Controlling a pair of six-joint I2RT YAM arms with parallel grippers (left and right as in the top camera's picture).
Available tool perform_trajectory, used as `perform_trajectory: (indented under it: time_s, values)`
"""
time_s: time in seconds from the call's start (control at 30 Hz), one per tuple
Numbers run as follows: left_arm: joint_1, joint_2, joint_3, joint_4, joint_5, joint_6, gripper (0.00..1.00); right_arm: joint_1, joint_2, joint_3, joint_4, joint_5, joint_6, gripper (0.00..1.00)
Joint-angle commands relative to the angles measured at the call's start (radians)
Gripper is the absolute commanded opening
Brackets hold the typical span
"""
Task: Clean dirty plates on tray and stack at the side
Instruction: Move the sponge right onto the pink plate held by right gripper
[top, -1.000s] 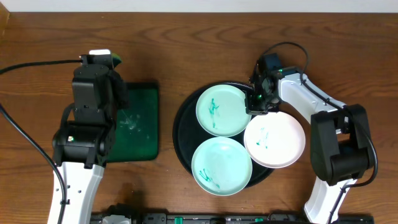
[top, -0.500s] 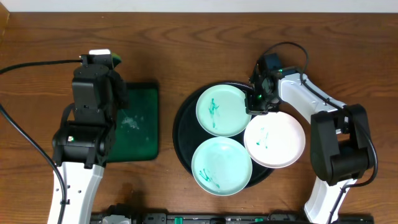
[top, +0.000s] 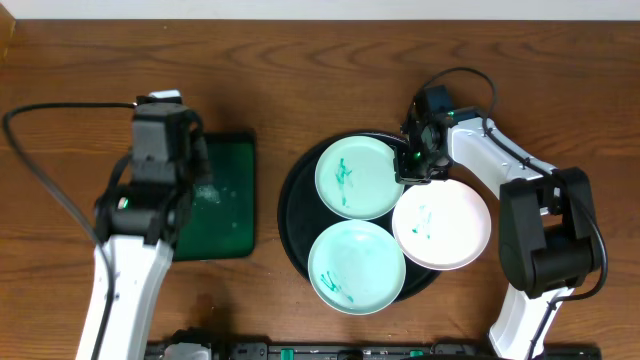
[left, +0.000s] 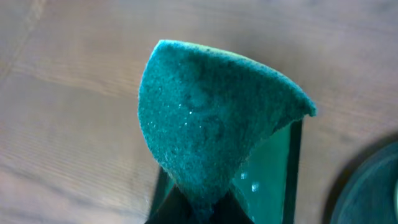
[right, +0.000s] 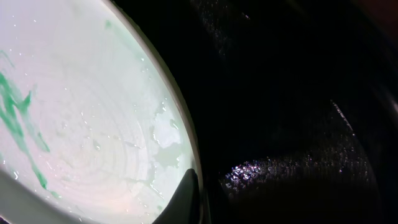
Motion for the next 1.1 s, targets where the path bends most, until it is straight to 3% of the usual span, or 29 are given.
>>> perform_trajectory:
  time_s: [0.0,0.2,0.4,0.63,1.07]
  values:
    - [-0.001,0.104,-0.003,-0.019,0.047,-0.119,0.07,-0.003,0.020,-0.005,0.000,0.009,-0.021,0.01]
    - [-0.001,0.185,-0.002,0.013,0.249,-0.159,0.07,-0.003,0.020,-0.005,-0.004,0.009,-0.021,0.01]
    - [-0.001,0.184,0.004,0.033,0.301,-0.177,0.07,-0.003,0.020,-0.005,-0.003,0.009,-0.021,0.01]
    - [-0.031,0.195,0.004,0.069,0.539,-0.216,0.07,-0.003,0.020,-0.005,0.002,0.009,-0.022,0.01]
    - [-0.293,0.391,0.050,0.201,0.583,-0.304,0.07,0.026,0.020,-0.005,-0.006,-0.018,-0.037,0.01]
